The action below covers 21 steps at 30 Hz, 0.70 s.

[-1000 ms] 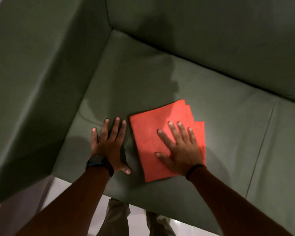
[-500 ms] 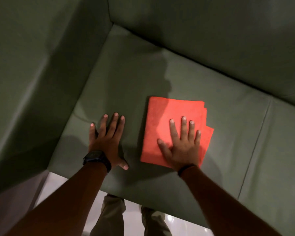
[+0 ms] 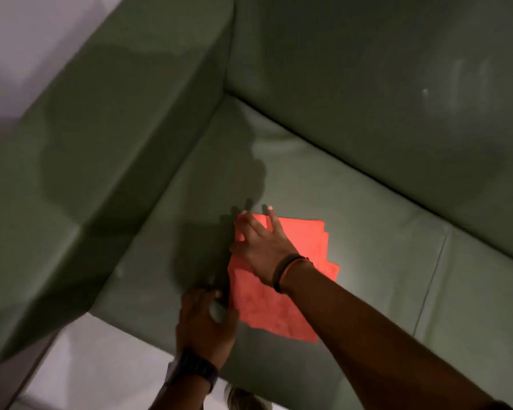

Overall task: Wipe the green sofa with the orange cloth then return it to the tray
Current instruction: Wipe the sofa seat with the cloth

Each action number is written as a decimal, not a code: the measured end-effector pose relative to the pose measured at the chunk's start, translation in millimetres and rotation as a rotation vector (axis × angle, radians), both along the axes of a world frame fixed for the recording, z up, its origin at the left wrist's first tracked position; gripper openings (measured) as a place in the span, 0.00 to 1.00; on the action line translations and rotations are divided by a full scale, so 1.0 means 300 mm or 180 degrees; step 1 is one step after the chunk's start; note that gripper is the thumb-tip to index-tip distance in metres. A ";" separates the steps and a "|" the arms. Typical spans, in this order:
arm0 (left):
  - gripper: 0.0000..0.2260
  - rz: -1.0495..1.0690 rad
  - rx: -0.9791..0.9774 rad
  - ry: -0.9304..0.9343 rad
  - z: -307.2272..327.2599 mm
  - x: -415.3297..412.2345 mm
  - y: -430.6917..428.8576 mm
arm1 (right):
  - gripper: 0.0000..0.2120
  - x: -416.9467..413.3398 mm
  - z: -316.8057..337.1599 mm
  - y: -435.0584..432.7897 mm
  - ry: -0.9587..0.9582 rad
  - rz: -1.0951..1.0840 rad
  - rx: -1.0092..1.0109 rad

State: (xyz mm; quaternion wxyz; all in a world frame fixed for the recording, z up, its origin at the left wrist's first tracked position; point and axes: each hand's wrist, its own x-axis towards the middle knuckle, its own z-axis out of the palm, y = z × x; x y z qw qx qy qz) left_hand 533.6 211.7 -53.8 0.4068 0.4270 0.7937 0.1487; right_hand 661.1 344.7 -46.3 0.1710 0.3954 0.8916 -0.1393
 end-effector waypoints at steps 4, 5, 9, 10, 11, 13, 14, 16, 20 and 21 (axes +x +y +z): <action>0.26 0.0131 -0.0547 -0.0178 -0.014 0.034 0.049 | 0.18 -0.027 0.038 0.053 -0.0346 0.0545 0.0149; 0.24 0.0055 -0.0689 -0.0075 -0.027 0.037 0.057 | 0.15 -0.026 0.046 0.060 -0.0249 0.0658 0.0129; 0.13 0.0012 -0.0897 0.0293 -0.057 0.028 0.074 | 0.06 0.031 0.061 0.049 0.0577 0.0501 0.0526; 0.10 0.0034 -0.0847 0.0249 -0.047 0.026 0.081 | 0.06 0.056 0.069 0.040 0.0516 0.0434 0.0376; 0.09 0.0087 -0.0724 0.0116 -0.032 0.029 0.090 | 0.09 0.087 0.076 0.034 0.0441 0.0307 0.0179; 0.10 0.0216 -0.0351 -0.0340 0.022 0.051 0.134 | 0.14 0.198 0.108 0.038 0.0359 -0.0120 -0.0196; 0.13 0.0199 -0.0134 -0.0554 0.065 0.066 0.165 | 0.15 0.262 0.138 0.043 0.0530 -0.0410 -0.0292; 0.18 -0.0082 0.0336 -0.0882 0.165 0.118 0.261 | 0.17 0.402 0.244 0.052 0.0957 -0.1016 -0.0506; 0.16 -0.1024 0.1241 -0.0994 0.381 0.284 0.562 | 0.18 0.656 0.495 0.102 0.1618 -0.1834 -0.0138; 0.13 -0.1202 0.1481 -0.0972 0.440 0.338 0.647 | 0.18 0.703 0.556 0.130 0.1716 -0.1981 0.0089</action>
